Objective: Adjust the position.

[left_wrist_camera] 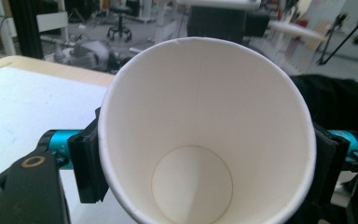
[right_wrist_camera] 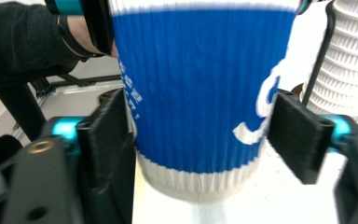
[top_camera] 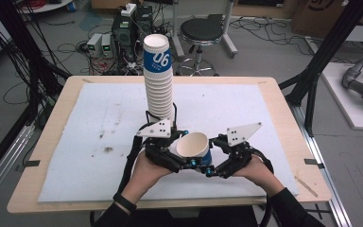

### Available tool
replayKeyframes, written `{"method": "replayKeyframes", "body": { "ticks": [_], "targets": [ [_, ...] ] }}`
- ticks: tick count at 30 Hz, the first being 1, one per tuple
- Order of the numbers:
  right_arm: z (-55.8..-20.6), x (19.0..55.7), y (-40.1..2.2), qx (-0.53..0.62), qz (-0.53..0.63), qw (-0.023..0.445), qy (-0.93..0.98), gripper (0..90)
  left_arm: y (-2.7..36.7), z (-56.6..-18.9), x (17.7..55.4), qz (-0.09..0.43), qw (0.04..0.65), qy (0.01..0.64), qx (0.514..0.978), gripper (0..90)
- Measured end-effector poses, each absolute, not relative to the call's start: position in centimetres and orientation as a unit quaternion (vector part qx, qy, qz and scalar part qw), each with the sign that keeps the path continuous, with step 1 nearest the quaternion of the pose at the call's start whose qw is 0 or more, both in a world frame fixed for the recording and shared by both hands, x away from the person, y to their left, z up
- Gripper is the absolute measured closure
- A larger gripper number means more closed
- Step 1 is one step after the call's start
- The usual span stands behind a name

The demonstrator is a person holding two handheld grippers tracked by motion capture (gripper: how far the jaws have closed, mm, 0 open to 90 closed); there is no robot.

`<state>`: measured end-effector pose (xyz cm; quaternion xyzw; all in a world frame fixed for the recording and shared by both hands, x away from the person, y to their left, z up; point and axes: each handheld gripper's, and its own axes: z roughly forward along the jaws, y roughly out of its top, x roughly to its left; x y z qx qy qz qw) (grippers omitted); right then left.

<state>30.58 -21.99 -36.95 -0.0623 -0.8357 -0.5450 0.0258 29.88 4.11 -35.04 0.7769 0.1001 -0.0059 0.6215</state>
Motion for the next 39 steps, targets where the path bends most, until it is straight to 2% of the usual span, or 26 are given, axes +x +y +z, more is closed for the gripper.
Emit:
{"method": "replayKeyframes", "body": {
  "ticks": [4,9,11,12,17,23,30,39],
  "targets": [
    [-36.9,30.5,-22.0,-0.066,-0.541,0.017,-0.838,21.2,3.9,-34.7,29.8,0.006,0.597,0.093,0.797,21.1],
    [-37.7,30.2,-21.0,-0.067,-0.534,0.014,-0.843,22.0,3.6,-34.5,29.6,0.006,0.595,0.086,0.799,21.4],
    [-37.9,30.2,-20.7,-0.062,-0.533,0.017,-0.843,28.7,3.5,-34.5,29.4,0.005,0.599,0.086,0.796,21.5],
    [-38.1,30.2,-20.6,-0.060,-0.537,0.020,-0.841,28.9,3.5,-34.5,29.4,0.005,0.601,0.083,0.795,21.5],
    [-38.2,30.1,-20.4,-0.063,-0.560,0.033,-0.825,28.8,3.5,-34.7,29.3,0.001,0.634,0.090,0.768,17.4],
    [-38.0,30.1,-20.7,-0.065,-0.587,0.044,-0.806,28.8,3.6,-34.9,29.3,-0.019,0.667,0.096,0.738,17.0],
    [-38.0,30.0,-20.5,-0.069,-0.599,0.044,-0.797,28.9,3.6,-35.0,29.4,-0.026,0.683,0.103,0.723,18.9],
    [-38.3,29.9,-20.3,-0.071,-0.603,0.041,-0.793,27.2,3.6,-35.2,29.1,-0.006,0.686,0.090,0.722,21.3]
  ]
}}
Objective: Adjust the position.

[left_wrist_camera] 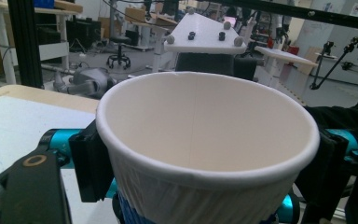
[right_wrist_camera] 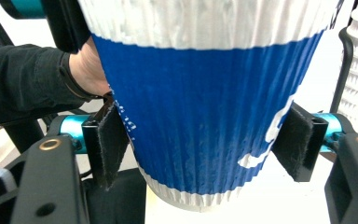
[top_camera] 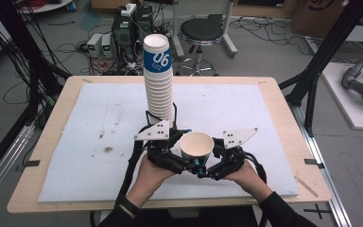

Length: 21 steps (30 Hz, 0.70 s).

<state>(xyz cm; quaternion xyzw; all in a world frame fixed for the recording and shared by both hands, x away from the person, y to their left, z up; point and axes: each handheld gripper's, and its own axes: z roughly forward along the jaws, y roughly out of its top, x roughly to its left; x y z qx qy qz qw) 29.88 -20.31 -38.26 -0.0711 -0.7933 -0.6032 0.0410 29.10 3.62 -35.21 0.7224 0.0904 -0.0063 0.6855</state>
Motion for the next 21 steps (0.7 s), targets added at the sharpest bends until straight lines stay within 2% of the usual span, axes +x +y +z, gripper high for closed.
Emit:
{"method": "replayKeyframes", "body": {
  "ticks": [3,10,16,21],
  "targets": [
    [-38.16,29.82,-20.36,-0.079,-0.615,0.044,-0.783,21.4,3.54,-35.35,29.07,-0.001,0.685,0.088,0.723,21.6],
    [-37.88,29.83,-20.57,-0.084,-0.632,0.048,-0.769,21.3,3.28,-35.67,29.07,-0.003,0.684,0.087,0.724,21.7],
    [-37.83,29.77,-20.63,-0.079,-0.633,0.044,-0.768,25.3,3.29,-35.68,29.07,-0.006,0.687,0.084,0.721,21.6],
    [-37.85,29.81,-20.60,-0.079,-0.631,0.045,-0.770,24.9,3.28,-35.72,29.05,-0.007,0.688,0.085,0.721,18.2]
  ]
}}
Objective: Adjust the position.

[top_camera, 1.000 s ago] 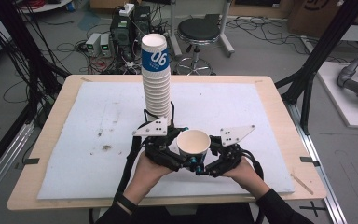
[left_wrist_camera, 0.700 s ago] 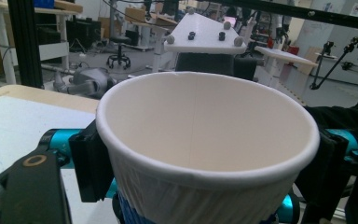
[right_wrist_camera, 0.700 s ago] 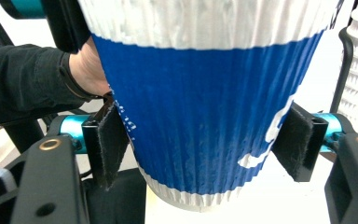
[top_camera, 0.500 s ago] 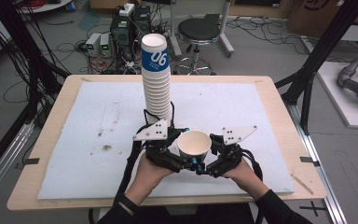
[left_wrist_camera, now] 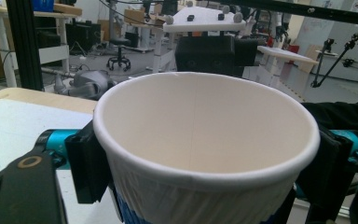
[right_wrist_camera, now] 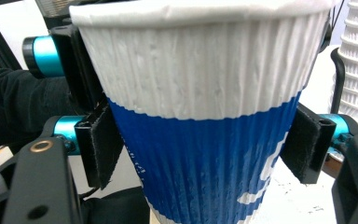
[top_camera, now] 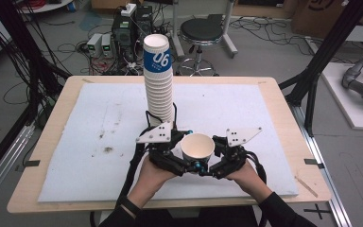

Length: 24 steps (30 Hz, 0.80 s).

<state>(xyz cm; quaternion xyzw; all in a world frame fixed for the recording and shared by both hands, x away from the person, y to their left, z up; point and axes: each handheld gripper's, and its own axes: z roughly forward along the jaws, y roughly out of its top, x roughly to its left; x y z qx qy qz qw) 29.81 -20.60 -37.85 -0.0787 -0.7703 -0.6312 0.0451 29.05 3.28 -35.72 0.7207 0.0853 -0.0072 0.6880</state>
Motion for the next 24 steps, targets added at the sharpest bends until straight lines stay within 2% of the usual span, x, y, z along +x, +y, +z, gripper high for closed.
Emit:
{"method": "replayKeyframes", "body": {
  "ticks": [7,16,24],
  "targets": [
    [-37.6,30.0,-21.1,-0.082,-0.635,0.040,-0.767,24.9,4.2,-35.4,29.0,0.003,0.690,0.090,0.718,10.5],
    [-37.2,30.5,-22.3,-0.092,-0.644,0.026,-0.759,24.9,5.4,-35.8,28.9,0.019,0.683,0.093,0.724,10.1],
    [-36.7,30.5,-22.9,-0.097,-0.659,0.026,-0.745,25.0,5.0,-37.0,28.9,0.012,0.673,0.102,0.733,9.9]
  ]
}}
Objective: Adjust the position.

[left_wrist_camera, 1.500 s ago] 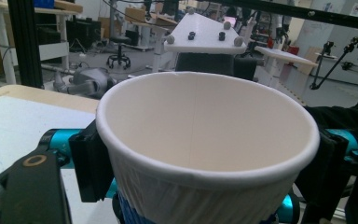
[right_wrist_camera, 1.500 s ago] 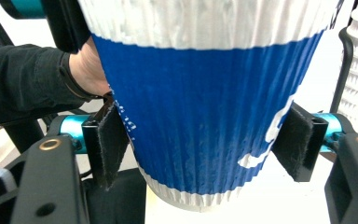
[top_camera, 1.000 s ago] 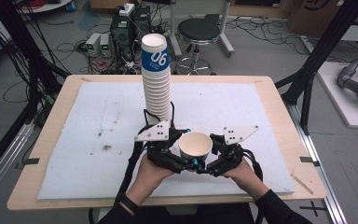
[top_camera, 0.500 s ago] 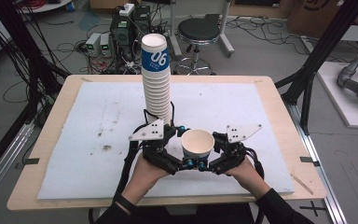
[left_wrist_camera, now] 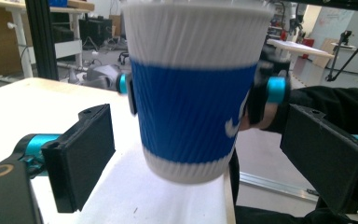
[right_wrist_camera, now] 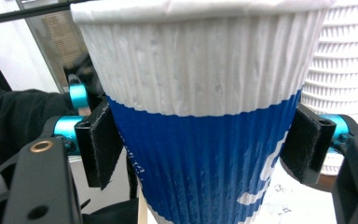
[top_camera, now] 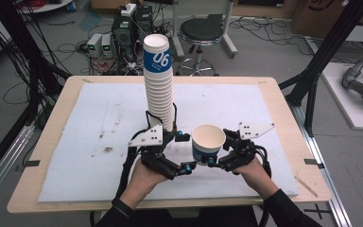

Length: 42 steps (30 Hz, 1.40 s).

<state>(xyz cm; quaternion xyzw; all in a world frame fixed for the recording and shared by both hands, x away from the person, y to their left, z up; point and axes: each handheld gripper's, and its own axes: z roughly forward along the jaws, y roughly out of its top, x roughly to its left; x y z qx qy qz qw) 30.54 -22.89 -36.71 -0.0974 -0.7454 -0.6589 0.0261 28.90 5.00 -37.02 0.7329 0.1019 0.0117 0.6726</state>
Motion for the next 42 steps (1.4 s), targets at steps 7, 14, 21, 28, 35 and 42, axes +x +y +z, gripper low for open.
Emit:
{"method": "replayKeyframes", "body": {
  "ticks": [7,14,21,28,35,42],
  "targets": [
    [-36.6,30.5,-23.0,-0.100,-0.663,0.028,-0.742,25.0,4.1,-37.8,28.8,0.012,0.660,0.105,0.744,9.9],
    [-36.6,30.3,-22.6,-0.096,-0.664,0.033,-0.741,25.0,3.3,-38.4,28.9,0.005,0.654,0.107,0.749,9.9],
    [-36.8,29.9,-21.9,-0.089,-0.663,0.038,-0.742,25.0,2.6,-39.0,28.9,0.004,0.646,0.110,0.755,10.8],
    [-36.9,29.8,-21.6,-0.085,-0.660,0.039,-0.745,25.0,2.8,-39.1,28.9,-0.014,0.658,0.100,0.747,25.1],
    [-37.0,29.9,-21.6,-0.087,-0.659,0.046,-0.746,22.8,2.7,-39.2,28.9,-0.020,0.656,0.098,0.748,29.5],
    [-36.6,29.8,-21.5,-0.085,-0.656,0.044,-0.749,17.2,2.6,-39.4,29.0,-0.023,0.653,0.095,0.751,29.7]
  ]
}}
